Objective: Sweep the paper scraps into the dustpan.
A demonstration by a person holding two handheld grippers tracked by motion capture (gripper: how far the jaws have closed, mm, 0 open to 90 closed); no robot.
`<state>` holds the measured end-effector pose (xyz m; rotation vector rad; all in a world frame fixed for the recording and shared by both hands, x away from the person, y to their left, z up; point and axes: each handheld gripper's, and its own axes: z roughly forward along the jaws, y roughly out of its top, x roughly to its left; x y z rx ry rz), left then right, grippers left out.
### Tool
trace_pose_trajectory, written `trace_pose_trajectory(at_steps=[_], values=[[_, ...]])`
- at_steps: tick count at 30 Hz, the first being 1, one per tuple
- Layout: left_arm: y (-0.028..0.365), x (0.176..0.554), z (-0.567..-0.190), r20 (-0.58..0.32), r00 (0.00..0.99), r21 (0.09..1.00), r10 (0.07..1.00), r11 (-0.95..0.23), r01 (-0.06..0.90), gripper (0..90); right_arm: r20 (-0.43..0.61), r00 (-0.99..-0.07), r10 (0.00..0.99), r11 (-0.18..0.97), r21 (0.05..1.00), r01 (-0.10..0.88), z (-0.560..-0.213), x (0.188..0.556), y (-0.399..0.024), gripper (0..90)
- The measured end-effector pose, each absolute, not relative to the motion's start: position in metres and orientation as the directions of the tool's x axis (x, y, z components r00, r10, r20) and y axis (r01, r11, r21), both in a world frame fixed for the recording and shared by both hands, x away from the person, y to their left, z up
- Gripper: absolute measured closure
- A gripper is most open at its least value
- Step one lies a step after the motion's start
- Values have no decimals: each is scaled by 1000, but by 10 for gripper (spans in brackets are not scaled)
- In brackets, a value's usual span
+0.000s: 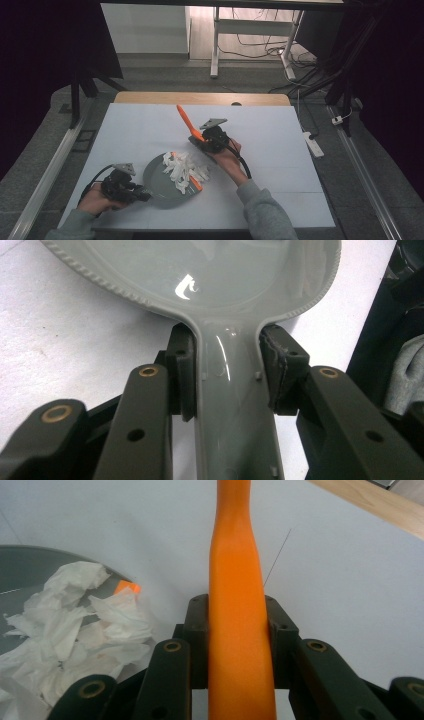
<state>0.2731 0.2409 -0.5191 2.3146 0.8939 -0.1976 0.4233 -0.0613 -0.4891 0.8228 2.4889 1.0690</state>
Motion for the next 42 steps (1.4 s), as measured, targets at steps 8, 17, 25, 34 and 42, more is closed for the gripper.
trace_pose_trajectory(at_steps=[8, 17, 25, 34, 42], values=[[241, 273, -519, -352, 756, 515, 552, -560, 649, 620, -56, -810, 583, 580, 727, 367, -493, 416, -50, 703], [240, 273, -519, -349, 756, 514, 554, -561, 649, 620, -27, -861, 508, 594, 735, 328, -492, 396, -29, 703], [240, 273, -519, -349, 755, 514, 554, -561, 649, 619, -26, -921, 388, 621, 746, 241, -487, 371, -6, 703], [240, 273, -519, -344, 759, 511, 552, -568, 645, 620, -46, -892, 451, 563, 789, 244, -466, 371, -27, 703], [241, 272, -519, -346, 759, 512, 552, -567, 646, 620, -32, -849, 528, 511, 810, 287, -460, 375, -56, 703]])
